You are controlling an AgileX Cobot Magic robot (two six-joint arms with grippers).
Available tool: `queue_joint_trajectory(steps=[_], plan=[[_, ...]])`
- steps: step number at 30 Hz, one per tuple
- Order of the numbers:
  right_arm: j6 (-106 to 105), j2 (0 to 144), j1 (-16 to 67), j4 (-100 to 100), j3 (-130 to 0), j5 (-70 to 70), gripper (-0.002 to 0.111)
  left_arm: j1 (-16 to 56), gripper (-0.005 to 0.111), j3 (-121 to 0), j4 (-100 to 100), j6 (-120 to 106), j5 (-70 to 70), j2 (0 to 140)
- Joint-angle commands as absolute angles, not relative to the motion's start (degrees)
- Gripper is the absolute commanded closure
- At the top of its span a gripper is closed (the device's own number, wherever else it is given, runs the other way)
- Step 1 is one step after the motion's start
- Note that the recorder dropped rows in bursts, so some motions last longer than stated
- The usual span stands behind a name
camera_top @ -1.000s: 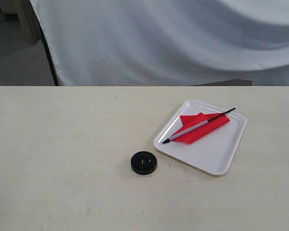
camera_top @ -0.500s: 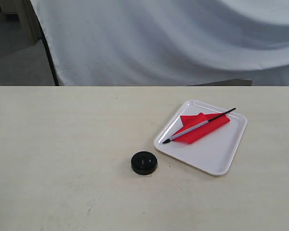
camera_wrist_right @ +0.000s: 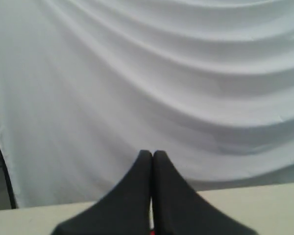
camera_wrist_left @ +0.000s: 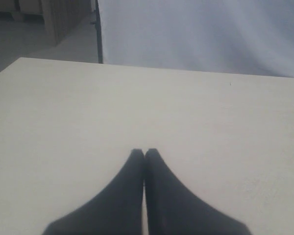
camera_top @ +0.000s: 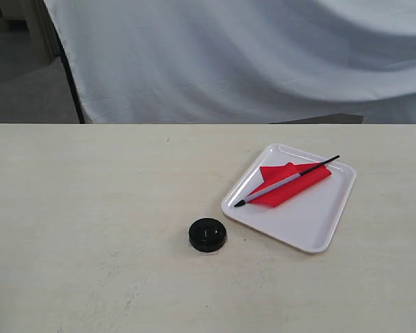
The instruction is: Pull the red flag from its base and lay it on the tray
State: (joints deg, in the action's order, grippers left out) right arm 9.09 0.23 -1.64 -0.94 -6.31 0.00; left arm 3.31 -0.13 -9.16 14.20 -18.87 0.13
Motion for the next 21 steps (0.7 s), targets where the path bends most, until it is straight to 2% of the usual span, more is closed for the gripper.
queue_joint_trajectory(steps=[1,5,21], plan=[[9.11,0.00,-1.49,-1.26,0.00,2.89,0.109,3.53,0.107,0.00,-9.15,14.01,-18.81,0.00],[9.23,0.00,-1.49,-1.44,0.00,9.06,0.109,3.53,0.107,0.00,-9.15,14.01,-18.81,0.00],[10.94,0.00,-1.49,-1.53,0.00,10.82,0.109,3.53,0.107,0.00,-9.15,14.01,-18.81,0.00]])
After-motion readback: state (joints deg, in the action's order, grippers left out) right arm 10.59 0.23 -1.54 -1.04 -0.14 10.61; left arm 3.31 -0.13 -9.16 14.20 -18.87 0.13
